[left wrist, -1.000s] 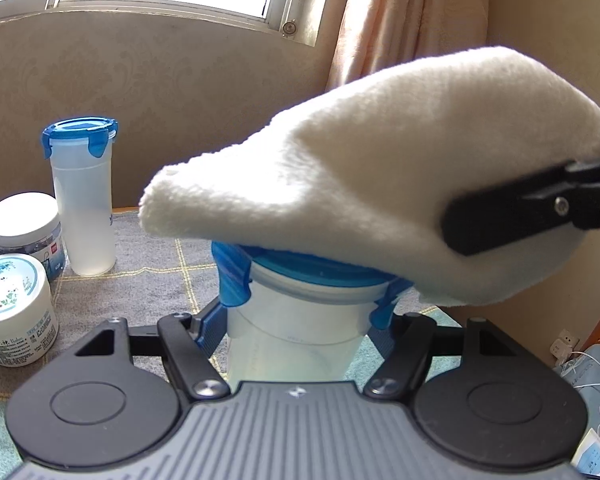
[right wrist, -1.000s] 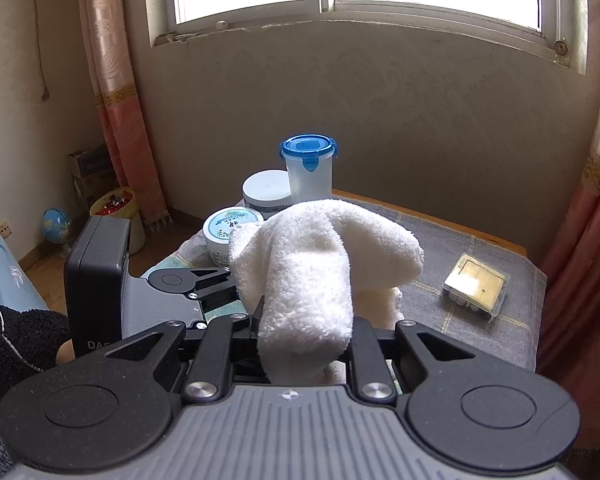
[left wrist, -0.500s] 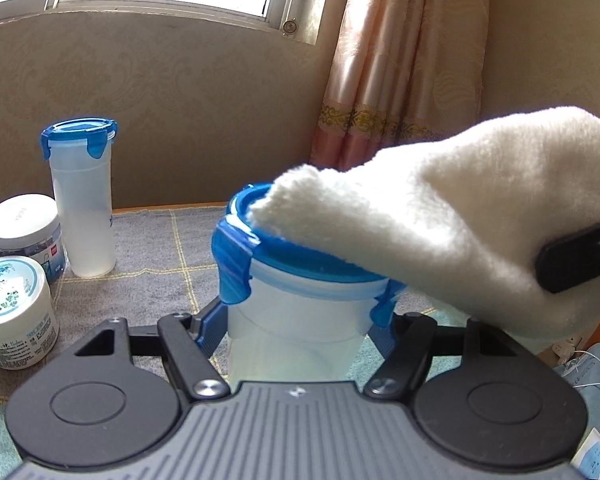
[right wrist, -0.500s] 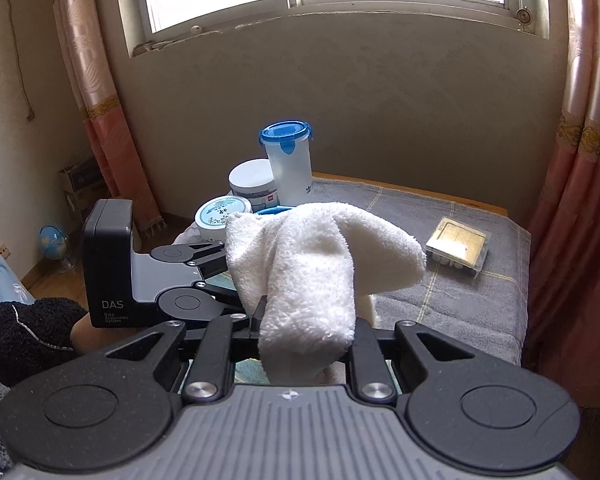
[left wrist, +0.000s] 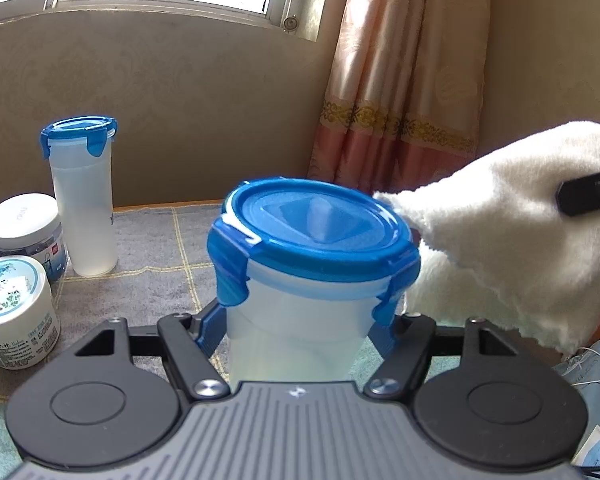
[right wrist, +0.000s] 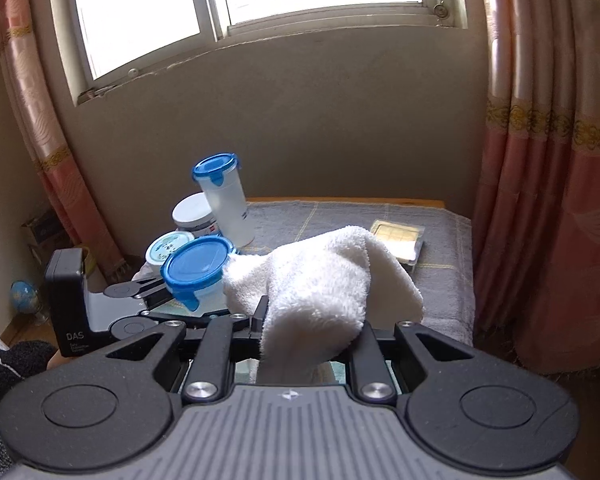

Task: Clean container
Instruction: 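Wipe the cloth along the lid rim with the right tool while the left tool holds it, then press the cloth onto the lid with the right tool while the left tool holds it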

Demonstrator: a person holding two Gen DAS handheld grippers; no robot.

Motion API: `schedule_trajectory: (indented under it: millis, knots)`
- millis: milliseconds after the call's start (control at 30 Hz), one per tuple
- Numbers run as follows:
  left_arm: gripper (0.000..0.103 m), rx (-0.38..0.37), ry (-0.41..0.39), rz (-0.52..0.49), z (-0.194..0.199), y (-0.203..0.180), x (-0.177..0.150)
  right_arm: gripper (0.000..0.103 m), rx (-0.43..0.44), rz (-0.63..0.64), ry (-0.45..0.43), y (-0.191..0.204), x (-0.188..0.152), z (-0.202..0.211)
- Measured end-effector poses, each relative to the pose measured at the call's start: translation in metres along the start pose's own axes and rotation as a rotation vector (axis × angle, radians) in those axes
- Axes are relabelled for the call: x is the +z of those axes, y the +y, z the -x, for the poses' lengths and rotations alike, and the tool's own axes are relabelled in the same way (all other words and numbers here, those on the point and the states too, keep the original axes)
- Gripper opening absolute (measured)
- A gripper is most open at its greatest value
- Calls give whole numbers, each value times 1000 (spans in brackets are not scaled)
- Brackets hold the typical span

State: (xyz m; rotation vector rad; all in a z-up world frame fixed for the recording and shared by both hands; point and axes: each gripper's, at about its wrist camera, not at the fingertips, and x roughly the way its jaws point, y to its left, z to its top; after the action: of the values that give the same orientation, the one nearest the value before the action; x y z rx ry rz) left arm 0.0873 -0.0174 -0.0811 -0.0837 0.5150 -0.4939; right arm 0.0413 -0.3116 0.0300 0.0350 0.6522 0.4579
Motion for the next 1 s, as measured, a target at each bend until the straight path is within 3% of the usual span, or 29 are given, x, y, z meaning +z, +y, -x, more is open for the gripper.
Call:
schedule_trajectory:
  millis: [167, 400, 633, 1000]
  knots:
    - [70, 2, -1, -6, -1, 0, 0, 21, -42, 10, -69, -8, 19, 8]
    - [69, 1, -2, -7, -1, 0, 0, 21, -19, 77, -151, 7, 60, -10]
    - [69, -6, -3, -9, -2, 1, 0, 21, 57, 158, -130, 42, 78, -52]
    - [69, -17, -10, 6, -3, 5, 0, 21, 148, 227, 38, 74, 50, -90]
